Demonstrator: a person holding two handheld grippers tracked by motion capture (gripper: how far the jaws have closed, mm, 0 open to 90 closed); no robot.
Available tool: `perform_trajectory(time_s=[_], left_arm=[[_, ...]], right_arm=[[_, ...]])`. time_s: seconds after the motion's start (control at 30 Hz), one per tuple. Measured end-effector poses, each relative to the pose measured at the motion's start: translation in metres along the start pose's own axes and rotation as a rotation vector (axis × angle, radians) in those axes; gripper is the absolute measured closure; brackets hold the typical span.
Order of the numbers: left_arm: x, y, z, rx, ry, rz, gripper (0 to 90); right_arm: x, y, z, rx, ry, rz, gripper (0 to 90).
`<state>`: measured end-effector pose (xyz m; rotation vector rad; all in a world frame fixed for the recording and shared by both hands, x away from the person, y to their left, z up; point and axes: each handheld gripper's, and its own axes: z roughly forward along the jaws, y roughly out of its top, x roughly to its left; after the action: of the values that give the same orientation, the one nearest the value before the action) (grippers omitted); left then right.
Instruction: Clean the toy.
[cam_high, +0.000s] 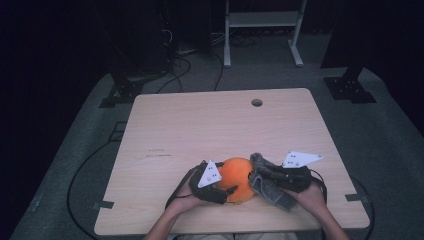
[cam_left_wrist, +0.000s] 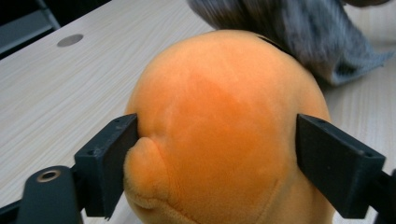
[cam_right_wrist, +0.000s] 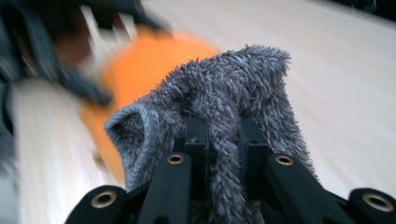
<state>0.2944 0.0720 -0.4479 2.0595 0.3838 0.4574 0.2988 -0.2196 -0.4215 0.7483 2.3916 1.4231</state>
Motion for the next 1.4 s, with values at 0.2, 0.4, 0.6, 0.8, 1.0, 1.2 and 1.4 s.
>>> perform_trajectory(time_s=[0.2,0.4,0.6,0.8,1.0,1.2,1.4], left_arm=[[0.002,0.005,-0.006,-0.018,-0.016,-0.010,11.7],[0.005,0.005,-0.002,0.023,-0.043,-0.086,6.2],[-0.007,0.006,0.000,0.015,-0.038,0.005,18.6],[-0.012,0.005,0.001,0.006,-0.036,0.058,21.1],[-0.013,0.005,0.000,0.014,-0.019,0.074,22.6],[-0.018,0.007,0.001,0.021,0.002,0.125,22.9],[-0.013,0.002,-0.002,0.024,0.032,0.113,20.5]], right_arm=[[0.009,0.008,0.022,0.008,0.024,-0.030,77.0],[0.016,-0.005,0.011,0.014,0.031,-0.025,77.1],[-0.001,-0.013,-0.003,0.064,0.019,0.010,77.0],[0.006,0.002,-0.006,-0.047,0.054,-0.003,76.9],[0.004,0.001,0.006,-0.008,0.054,-0.021,77.0],[-0.010,-0.014,-0.004,0.046,0.005,0.023,77.0],[-0.009,-0.015,-0.006,-0.025,0.082,0.059,76.8]])
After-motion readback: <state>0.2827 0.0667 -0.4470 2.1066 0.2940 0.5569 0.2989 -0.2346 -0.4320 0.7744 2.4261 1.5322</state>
